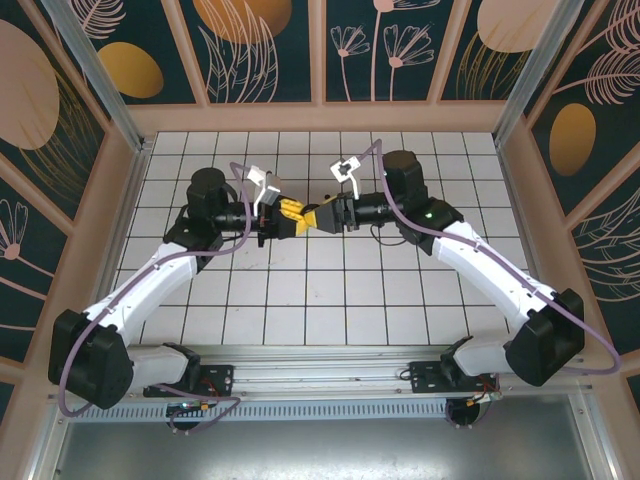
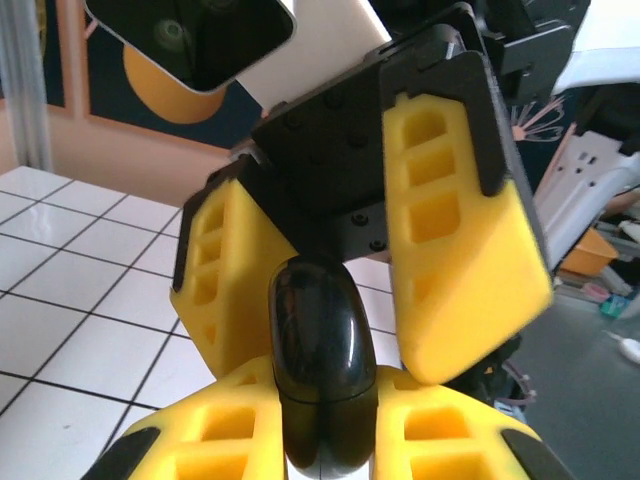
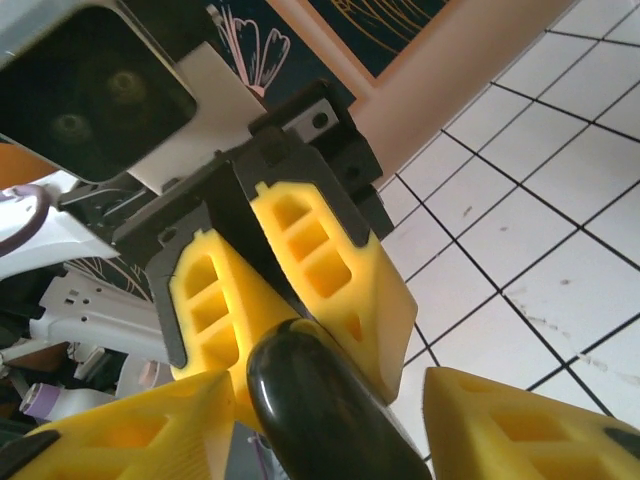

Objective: Insert wireless bluetooth earbuds into charging case

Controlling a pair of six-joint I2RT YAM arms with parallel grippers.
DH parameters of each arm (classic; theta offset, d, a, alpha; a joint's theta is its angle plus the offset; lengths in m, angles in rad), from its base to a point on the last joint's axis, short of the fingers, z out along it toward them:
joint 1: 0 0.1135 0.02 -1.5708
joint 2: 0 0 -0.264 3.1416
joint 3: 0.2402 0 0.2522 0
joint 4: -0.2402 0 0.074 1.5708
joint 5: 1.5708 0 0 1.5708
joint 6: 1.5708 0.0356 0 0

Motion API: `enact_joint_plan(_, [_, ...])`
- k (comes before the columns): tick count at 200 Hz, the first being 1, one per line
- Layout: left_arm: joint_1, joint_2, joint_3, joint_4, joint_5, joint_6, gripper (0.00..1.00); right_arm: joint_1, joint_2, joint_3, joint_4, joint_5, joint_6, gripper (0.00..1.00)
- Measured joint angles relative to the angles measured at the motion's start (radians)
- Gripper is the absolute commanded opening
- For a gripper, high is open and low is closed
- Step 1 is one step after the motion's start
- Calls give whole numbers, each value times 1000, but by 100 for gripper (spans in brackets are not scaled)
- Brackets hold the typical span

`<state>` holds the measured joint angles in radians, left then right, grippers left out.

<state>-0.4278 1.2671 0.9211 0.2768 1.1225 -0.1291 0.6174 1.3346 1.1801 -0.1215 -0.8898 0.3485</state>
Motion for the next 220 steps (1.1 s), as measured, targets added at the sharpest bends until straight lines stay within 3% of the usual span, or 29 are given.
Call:
enact_joint_plan(43, [11,23,60,-73,67,-24,2,-8,0,13,10,-20,-14,15])
enact_joint_plan(66, [13,23,69,-97,72,-26,5,-8,-4,14,10,-17,-27,10])
enact_joint_plan(104, [10,23,77,-99,65,-30,48,9,-27,3,21,51,-26,4])
enact_joint_plan(125, [3,24,87,-102,51,-39,59,13,-37,-6,31,111,-26,4])
enact_joint_plan(140, [2,24,87,-98,40,-53,59,16,-41,-16,44,137,-29,4])
enact_joint_plan(174, [18,38,74,-17,50,-144,44,25,-51,-34,85,167,-29,3])
enact_joint_plan(220, [32,68,53,79,64,-225,32,23,-55,-37,101,183,-27,3])
